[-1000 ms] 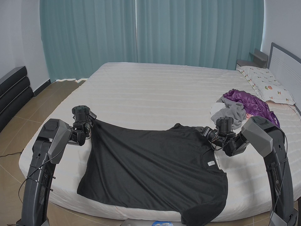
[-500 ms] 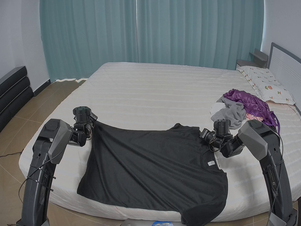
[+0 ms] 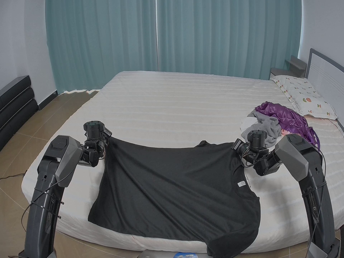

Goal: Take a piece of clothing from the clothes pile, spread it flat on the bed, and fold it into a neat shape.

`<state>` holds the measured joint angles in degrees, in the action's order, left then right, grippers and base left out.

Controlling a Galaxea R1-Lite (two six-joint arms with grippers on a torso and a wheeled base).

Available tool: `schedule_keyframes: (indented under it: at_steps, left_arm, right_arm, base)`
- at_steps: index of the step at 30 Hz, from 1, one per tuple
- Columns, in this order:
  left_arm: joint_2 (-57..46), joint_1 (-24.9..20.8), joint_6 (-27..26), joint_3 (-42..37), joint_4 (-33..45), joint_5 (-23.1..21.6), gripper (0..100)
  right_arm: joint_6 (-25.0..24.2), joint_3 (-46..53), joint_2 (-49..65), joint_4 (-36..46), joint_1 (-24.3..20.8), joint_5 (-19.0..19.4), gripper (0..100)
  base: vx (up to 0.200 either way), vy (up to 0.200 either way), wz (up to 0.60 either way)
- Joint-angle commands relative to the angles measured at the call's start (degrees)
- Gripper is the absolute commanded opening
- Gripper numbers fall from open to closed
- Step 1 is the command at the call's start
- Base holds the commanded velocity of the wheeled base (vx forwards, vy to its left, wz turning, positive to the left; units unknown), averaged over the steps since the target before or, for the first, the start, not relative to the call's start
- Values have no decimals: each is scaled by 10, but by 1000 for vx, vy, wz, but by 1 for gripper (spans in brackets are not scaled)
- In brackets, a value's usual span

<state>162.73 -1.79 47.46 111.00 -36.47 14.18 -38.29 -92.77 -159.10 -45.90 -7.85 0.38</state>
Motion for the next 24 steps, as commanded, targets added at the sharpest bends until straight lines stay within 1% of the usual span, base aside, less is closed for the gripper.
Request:
schedule_keyframes:
  at_steps: [1, 5, 12, 16, 17, 22, 24]
  left_arm:
    - [0, -2, -2, 4, -2, -1, 0]
    - [0, -3, -2, 9, -5, -5, 0]
    - [3, -4, -2, 25, -5, -6, 0]
    - [3, -5, -2, 31, -7, -6, 0]
    - [3, -5, -2, 32, -7, -6, 0]
    - [0, -8, -1, 36, -14, -7, 0]
    - [2, -12, -1, 36, -24, -9, 0]
  right_arm:
    - [1, -23, 9, -1, 14, -13, 0]
    - [2, -47, 20, 1, 28, -29, 0]
    - [3, -65, 40, 1, 39, -31, 0]
    - [6, -84, 50, 5, 46, -40, 0]
    - [8, -91, 54, 9, 48, -45, 0]
    - [37, -98, 56, 16, 50, -46, 0]
    - [39, -100, 50, 15, 50, -46, 0]
  base:
    - [0, 0, 0]
    - [0, 0, 0]
    - [0, 0, 0]
    - [0, 0, 0]
    - [0, 0, 0]
    - [0, 0, 0]
    - [0, 0, 0]
